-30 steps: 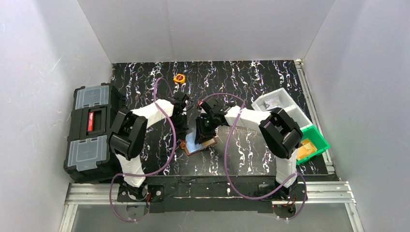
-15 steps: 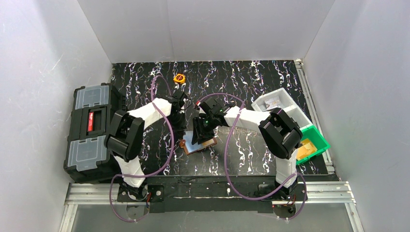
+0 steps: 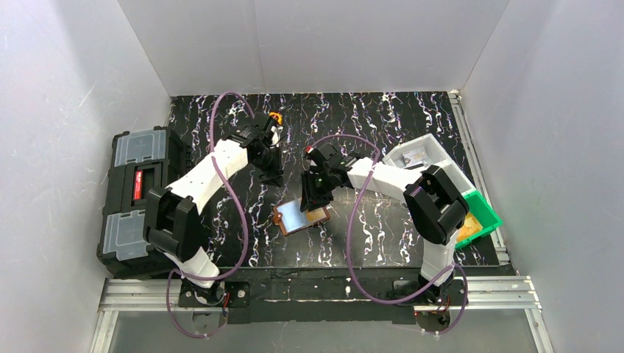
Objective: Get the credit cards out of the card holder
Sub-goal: Remove the credit card from the card holder.
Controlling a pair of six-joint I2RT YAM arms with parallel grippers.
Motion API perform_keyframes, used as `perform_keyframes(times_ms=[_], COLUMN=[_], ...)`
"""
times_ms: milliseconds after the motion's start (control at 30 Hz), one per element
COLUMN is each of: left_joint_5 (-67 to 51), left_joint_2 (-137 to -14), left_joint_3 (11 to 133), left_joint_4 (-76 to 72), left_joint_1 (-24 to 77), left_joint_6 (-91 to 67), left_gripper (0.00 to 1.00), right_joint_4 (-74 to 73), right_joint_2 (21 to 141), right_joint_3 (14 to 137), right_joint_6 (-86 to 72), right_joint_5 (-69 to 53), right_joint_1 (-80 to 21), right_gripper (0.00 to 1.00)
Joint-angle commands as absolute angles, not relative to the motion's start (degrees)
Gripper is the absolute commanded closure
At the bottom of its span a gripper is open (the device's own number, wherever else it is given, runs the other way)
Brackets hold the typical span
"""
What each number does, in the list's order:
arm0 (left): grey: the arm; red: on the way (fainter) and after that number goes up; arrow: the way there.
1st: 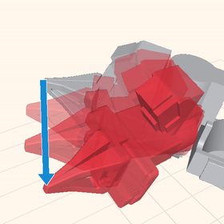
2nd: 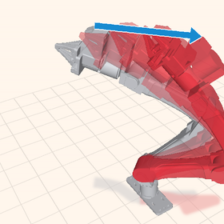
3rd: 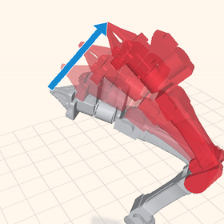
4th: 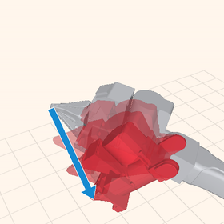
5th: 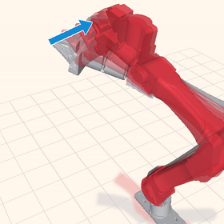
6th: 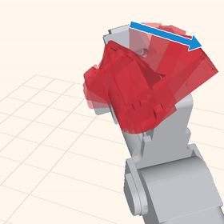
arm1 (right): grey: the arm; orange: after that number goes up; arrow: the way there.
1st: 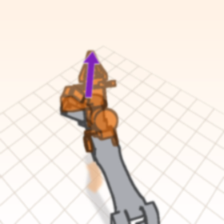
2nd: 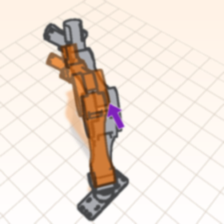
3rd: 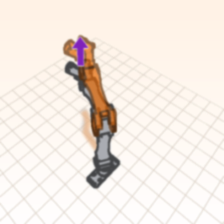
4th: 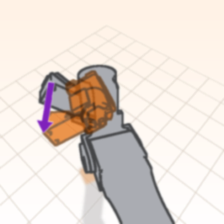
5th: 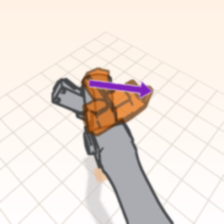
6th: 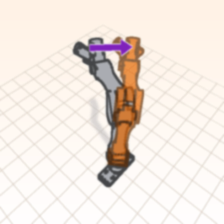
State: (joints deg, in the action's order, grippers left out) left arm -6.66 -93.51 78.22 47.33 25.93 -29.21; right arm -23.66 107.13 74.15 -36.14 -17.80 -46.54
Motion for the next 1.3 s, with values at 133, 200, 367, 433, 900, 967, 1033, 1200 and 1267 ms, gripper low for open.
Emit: perform_keyframes(times_ms=[133, 200, 367, 433, 900, 967, 1033, 1200, 1267], left_joint_5=[-16.1, -16.0, -15.2, -14.5, -14.2, -15.4, -17.2, -20.3, -21.0], left_joint_2=[-96.2, -96.7, -97.1, -97.0, -98.1, -98.8, -100.1, -103.4, -104.3], left_joint_3=[79.9, 79.5, 78.2, 77.3, 73.4, 73.0, 73.0, 73.3, 73.3], left_joint_4=[43.5, 43.2, 43.1, 42.9, 40.2, 39.1, 38.1, 35.6, 35.0], left_joint_1=[27.9, 27.9, 27.9, 27.9, 27.9, 27.9, 27.9, 27.9, 27.9], left_joint_6=[-34.1, -34.3, -34.3, -34.5, -35.8, -36.3, -36.9, -38.2, -38.4], left_gripper=[0.87, 0.87, 0.87, 0.87, 0.9, 0.9, 0.9, 0.91, 0.91], right_joint_4=[-24.4, -24.1, -23.4, -22.4, -19.3, -19.2, -19.1, -19.6, -20.3], right_joint_2=[108.2, 109.6, 112.0, 113.1, 109.6, 107.7, 105.7, 103.0, 102.1], right_joint_3=[77.0, 77.7, 78.9, 78.5, 73.4, 72.9, 72.1, 70.8, 70.1], right_joint_6=[-36.2, -36.4, -37.3, -38.3, -42.6, -42.6, -42.5, -42.0, -41.8], right_joint_5=[-20.0, -21.3, -23.0, -24.0, -20.3, -19.7, -18.8, -16.6, -15.2], right_joint_1=[-46.0, -46.3, -48.5, -48.7, -48.0, -47.6, -47.3, -47.0, -46.6], right_gripper=[0.66, 0.66, 0.66, 0.66, 0.71, 0.71, 0.7, 0.7, 0.7])
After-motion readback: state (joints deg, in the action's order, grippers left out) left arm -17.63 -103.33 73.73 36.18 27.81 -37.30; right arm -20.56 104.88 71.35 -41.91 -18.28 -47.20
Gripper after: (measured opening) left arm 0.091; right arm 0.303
